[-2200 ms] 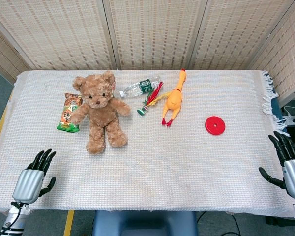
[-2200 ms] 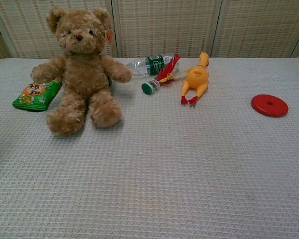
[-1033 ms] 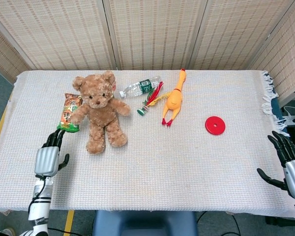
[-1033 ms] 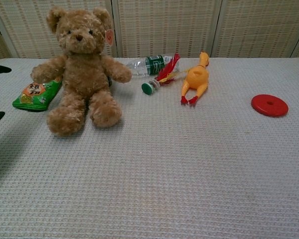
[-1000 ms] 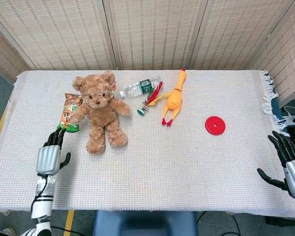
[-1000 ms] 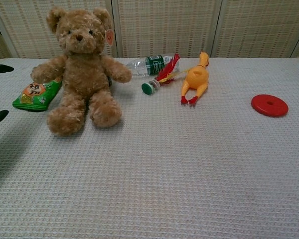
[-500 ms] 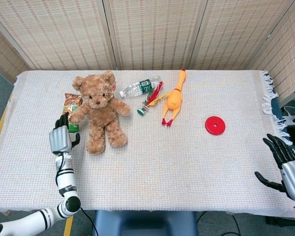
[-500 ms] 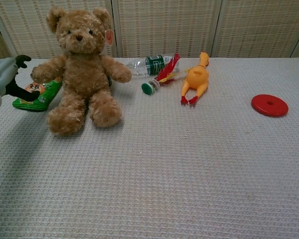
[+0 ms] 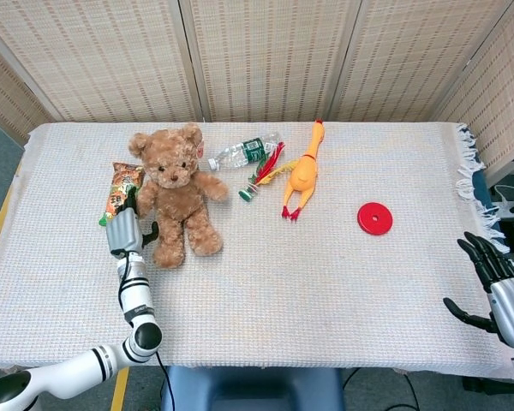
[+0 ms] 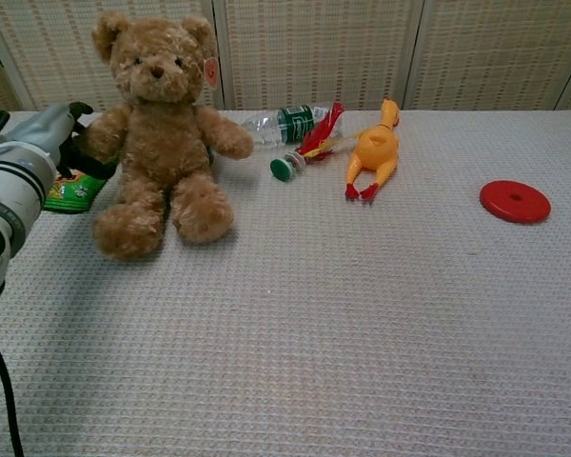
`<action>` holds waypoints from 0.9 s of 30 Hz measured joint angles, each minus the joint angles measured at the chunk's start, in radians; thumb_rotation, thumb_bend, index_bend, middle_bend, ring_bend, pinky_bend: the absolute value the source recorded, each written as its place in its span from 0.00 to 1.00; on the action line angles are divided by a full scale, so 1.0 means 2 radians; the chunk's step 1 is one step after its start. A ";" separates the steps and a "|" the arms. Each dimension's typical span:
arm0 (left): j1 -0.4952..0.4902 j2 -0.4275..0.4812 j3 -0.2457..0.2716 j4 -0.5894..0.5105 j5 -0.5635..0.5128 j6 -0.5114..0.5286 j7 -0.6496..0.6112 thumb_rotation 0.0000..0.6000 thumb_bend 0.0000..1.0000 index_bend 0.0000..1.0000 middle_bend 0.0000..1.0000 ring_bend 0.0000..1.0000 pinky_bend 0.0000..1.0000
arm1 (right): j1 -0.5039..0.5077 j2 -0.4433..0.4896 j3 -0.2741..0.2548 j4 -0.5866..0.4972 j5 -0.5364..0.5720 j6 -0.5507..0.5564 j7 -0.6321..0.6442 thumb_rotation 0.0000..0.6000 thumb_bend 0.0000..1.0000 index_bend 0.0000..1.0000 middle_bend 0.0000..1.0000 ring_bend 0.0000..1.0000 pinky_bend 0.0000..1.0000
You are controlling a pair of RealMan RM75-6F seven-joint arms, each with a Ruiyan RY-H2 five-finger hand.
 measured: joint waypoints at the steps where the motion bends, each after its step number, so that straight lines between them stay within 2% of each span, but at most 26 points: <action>1: -0.002 -0.002 0.000 0.003 0.000 0.001 -0.003 1.00 0.38 0.10 0.22 0.22 0.41 | 0.000 0.000 0.000 0.000 0.000 0.000 0.001 1.00 0.11 0.00 0.00 0.00 0.13; 5: -0.010 -0.011 0.000 0.024 0.004 0.008 -0.018 1.00 0.38 0.17 0.30 0.29 0.42 | 0.000 0.000 0.002 0.000 0.004 0.000 0.000 1.00 0.11 0.00 0.00 0.00 0.13; 13: -0.025 -0.034 0.009 0.088 0.017 0.018 -0.043 1.00 0.39 0.19 0.34 0.31 0.43 | 0.002 0.000 0.001 -0.001 0.002 -0.003 0.000 1.00 0.11 0.00 0.00 0.00 0.13; 21: -0.034 -0.052 0.021 0.142 0.036 0.019 -0.069 1.00 0.43 0.23 0.40 0.35 0.45 | 0.002 0.000 0.001 -0.001 0.003 -0.004 0.000 1.00 0.11 0.00 0.00 0.00 0.13; 27: -0.038 -0.062 0.031 0.172 0.058 0.027 -0.086 1.00 0.47 0.27 0.46 0.40 0.50 | 0.003 0.000 0.000 -0.001 0.003 -0.005 0.000 1.00 0.11 0.00 0.00 0.00 0.13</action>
